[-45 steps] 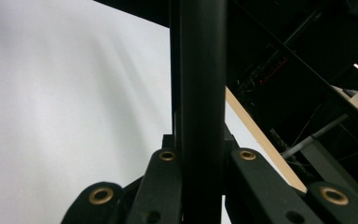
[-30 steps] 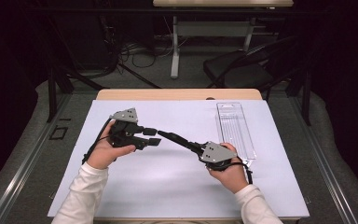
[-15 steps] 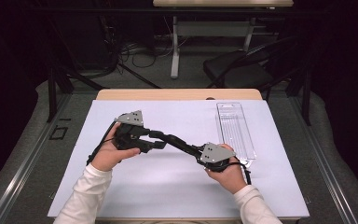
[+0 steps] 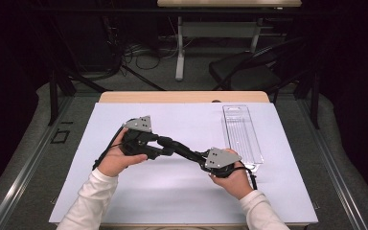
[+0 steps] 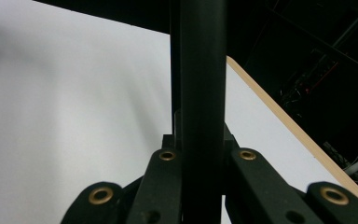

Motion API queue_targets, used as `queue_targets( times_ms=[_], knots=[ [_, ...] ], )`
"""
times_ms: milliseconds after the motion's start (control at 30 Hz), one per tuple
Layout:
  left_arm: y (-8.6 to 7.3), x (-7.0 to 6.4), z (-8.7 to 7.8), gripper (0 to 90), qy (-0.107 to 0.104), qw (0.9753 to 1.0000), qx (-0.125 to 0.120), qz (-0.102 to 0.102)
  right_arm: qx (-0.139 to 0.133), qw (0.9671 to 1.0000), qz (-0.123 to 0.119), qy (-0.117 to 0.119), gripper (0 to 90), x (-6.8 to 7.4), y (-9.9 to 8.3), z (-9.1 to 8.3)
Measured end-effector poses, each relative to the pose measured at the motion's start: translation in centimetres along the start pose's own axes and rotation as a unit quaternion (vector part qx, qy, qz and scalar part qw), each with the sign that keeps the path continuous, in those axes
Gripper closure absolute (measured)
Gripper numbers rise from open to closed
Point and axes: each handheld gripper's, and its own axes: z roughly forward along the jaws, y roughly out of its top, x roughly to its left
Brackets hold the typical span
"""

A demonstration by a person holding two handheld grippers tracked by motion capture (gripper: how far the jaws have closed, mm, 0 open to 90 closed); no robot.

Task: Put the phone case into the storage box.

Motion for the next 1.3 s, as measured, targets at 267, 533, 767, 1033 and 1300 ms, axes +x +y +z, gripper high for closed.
queue_targets(
  times_ms=[267,533,767,1033,1300],
  knots=[
    [0.03,-0.08,-0.1,59.2,-0.002,0.9999,-0.012,0.004,-0.001,1.0,0.002,0.005,86.6,0.06,0.01,0.04],
    [0.09,-0.21,-0.15,65.6,-0.006,0.9998,-0.014,0.013,-0.003,1.0,0.006,0.006,86.7,-0.01,-0.01,0.02],
    [0.24,-0.62,-0.22,70.9,0.0,0.9996,-0.01,0.027,-0.004,0.9999,0.008,0.008,86.7,-0.02,-0.06,0.04],
    [0.13,-0.65,-0.12,73.8,0.006,0.9993,-0.012,0.034,-0.002,0.9998,0.015,0.011,86.6,-0.07,-0.14,0.06],
    [0.1,-0.77,-0.01,77.7,0.011,0.9991,-0.007,0.039,0.0,0.9996,0.025,0.016,85.9,-0.18,-0.3,0.11]
  ],
)
